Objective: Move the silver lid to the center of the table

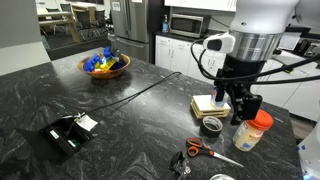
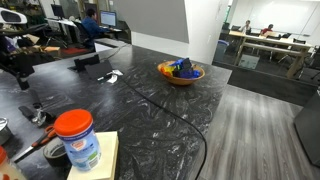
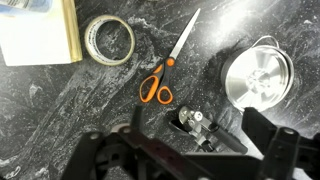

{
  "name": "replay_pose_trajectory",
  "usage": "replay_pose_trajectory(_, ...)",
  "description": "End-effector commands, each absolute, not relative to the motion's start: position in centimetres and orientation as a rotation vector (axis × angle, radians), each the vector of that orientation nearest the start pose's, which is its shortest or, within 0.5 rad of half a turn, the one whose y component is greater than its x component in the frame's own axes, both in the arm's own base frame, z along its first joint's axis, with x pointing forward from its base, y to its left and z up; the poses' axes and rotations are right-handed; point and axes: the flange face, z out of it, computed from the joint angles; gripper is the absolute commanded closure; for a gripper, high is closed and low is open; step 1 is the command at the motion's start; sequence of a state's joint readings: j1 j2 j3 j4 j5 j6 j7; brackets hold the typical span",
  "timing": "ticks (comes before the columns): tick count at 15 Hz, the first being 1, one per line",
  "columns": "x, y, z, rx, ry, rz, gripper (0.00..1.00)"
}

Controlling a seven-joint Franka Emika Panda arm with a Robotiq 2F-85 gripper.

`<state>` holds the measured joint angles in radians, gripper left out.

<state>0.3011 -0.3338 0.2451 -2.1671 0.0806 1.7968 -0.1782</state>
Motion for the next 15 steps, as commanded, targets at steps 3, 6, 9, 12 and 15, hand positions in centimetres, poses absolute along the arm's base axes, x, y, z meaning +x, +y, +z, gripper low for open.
replay_pose_trajectory(3, 37.9, 24.8, 52.5, -2.961, -1.088, 0.067, 0.0)
replay_pose_trajectory(6, 37.9, 24.8, 52.5, -2.96, -1.09, 0.067, 0.0)
replay_pose_trajectory(9, 37.1, 27.6, 51.2, -2.849, -1.361, 0.087, 0.0)
replay_pose_trajectory(12, 35.1, 31.5, 49.1, -2.75, -1.617, 0.11, 0.0)
replay_pose_trajectory(15, 33.9, 33.1, 48.2, -2.742, -1.631, 0.152, 0.0)
